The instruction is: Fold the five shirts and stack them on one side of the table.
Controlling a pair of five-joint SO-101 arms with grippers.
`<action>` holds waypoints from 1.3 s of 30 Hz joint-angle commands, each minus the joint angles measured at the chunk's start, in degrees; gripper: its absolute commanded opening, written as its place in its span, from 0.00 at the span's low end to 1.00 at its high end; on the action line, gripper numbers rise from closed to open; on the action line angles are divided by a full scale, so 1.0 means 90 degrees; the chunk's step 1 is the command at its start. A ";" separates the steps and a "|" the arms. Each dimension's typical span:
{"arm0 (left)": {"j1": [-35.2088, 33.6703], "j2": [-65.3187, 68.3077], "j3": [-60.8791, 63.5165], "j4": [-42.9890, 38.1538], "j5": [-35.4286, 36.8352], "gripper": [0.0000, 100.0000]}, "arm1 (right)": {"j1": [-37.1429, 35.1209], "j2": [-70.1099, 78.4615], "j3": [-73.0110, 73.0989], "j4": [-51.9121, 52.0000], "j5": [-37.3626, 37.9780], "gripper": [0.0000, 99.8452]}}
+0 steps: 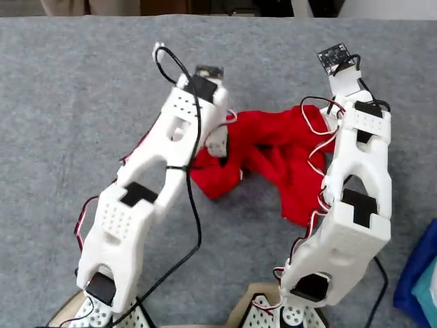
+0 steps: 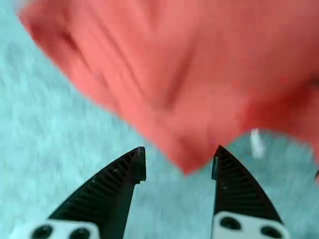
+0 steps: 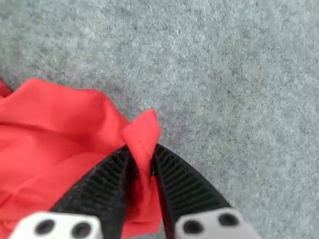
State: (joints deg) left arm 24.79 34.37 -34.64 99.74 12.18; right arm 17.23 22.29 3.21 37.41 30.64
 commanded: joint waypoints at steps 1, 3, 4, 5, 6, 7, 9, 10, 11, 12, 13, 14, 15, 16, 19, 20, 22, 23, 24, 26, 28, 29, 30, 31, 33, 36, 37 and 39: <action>0.0039 -0.0816 0.1065 -0.0694 0.0029 0.22 | -0.0083 -0.0034 -0.0200 -0.0010 0.0059 0.01; -0.0059 -0.0855 0.1485 -0.1348 0.0049 0.22 | -0.0083 -0.0034 -0.0200 -0.0010 0.0059 0.01; -0.0107 -0.0845 0.1680 -0.1709 -0.0010 0.22 | -0.0083 -0.0034 -0.0200 -0.0010 0.0059 0.01; -0.0137 -0.0806 0.1875 -0.2051 -0.0068 0.22 | -0.0083 -0.0034 -0.0200 -0.0010 0.0059 0.01; -0.0176 -0.0777 0.2090 -0.2364 -0.0098 0.22 | -0.0083 -0.0034 -0.0200 -0.0010 0.0059 0.01; -0.0205 -0.0747 0.2276 -0.2647 -0.0068 0.22 | -0.0083 -0.0034 -0.0200 -0.0010 0.0059 0.01; -0.0293 -0.0757 0.2540 -0.3048 -0.0039 0.22 | -0.0083 -0.0034 -0.0200 -0.0010 0.0059 0.01; -0.0352 -0.0757 0.2618 -0.3175 -0.0029 0.22 | -0.0083 -0.0034 -0.0200 -0.0010 0.0059 0.01; -0.0400 -0.0757 0.2647 -0.3263 -0.0010 0.22 | -0.0083 -0.0034 -0.0200 -0.0010 0.0059 0.01; -0.0449 -0.0757 0.2676 -0.3331 0.0098 0.22 | -0.0083 -0.0034 -0.0200 -0.0010 0.0059 0.01; -0.0518 -0.0737 0.2647 -0.3341 0.0195 0.22 | -0.0083 -0.0034 -0.0200 0.0000 0.0059 0.01; -0.0576 -0.0737 0.2647 -0.3341 0.0274 0.22 | -0.0083 -0.0034 -0.0200 0.0000 0.0059 0.01; -0.0615 -0.0728 0.2637 -0.3389 0.0352 0.22 | -0.0083 -0.0034 -0.0200 0.0000 0.0059 0.01; -0.0664 -0.0728 0.2686 -0.3468 0.0410 0.22 | -0.0083 -0.0034 -0.0200 0.0000 0.0059 0.01; -0.0723 -0.0737 0.2667 -0.3546 0.0557 0.22 | -0.0093 -0.0034 -0.0200 0.0000 0.0059 0.01; -0.0723 -0.0737 0.2647 -0.3556 0.0586 0.22 | -0.0093 -0.0034 -0.0200 0.0000 0.0059 0.01; -0.0674 -0.0737 0.2647 -0.3556 0.0645 0.22 | -0.0093 -0.0034 -0.0200 0.0000 0.0059 0.01; -0.0654 -0.0728 0.2647 -0.3556 0.0684 0.22 | -0.0093 -0.0034 -0.0200 0.0000 0.0059 0.01; -0.0645 -0.0718 0.2647 -0.3556 0.0723 0.22 | -0.0093 -0.0034 -0.0200 0.0000 0.0059 0.01; -0.0606 -0.0708 0.2647 -0.3556 0.0821 0.22 | -0.0093 -0.0034 -0.0200 0.0000 0.0059 0.01; -0.0586 -0.0728 0.2647 -0.3556 0.0899 0.22 | -0.0093 -0.0034 -0.0200 0.0000 0.0059 0.01; -0.0576 -0.0757 0.2647 -0.3556 0.0957 0.22 | -0.0093 -0.0034 -0.0200 0.0000 0.0059 0.01; -0.0576 -0.0767 0.2637 -0.3556 0.1026 0.22 | -0.0093 -0.0034 -0.0200 0.0000 0.0059 0.01; -0.0567 -0.0796 0.2637 -0.3546 0.1104 0.22 | -0.0093 -0.0034 -0.0200 0.0000 0.0059 0.01; -0.0518 -0.0894 0.2637 -0.3487 0.1387 0.22 | -0.0093 -0.0034 -0.0200 0.0000 0.0059 0.01; -0.0430 -0.1109 0.2637 -0.3253 0.1670 0.22 | -0.0083 -0.0034 -0.0200 0.0000 0.0059 0.01; -0.0381 -0.1187 0.2637 -0.3214 0.1680 0.22 | -0.0083 -0.0034 -0.0200 0.0000 0.0059 0.01; -0.0293 -0.1304 0.2637 -0.3184 0.1670 0.22 | -0.0093 -0.0034 -0.0200 0.0000 0.0059 0.01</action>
State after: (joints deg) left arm 20.92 27.43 -10.29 70.37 26.51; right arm 17.23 22.29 3.21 37.41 30.64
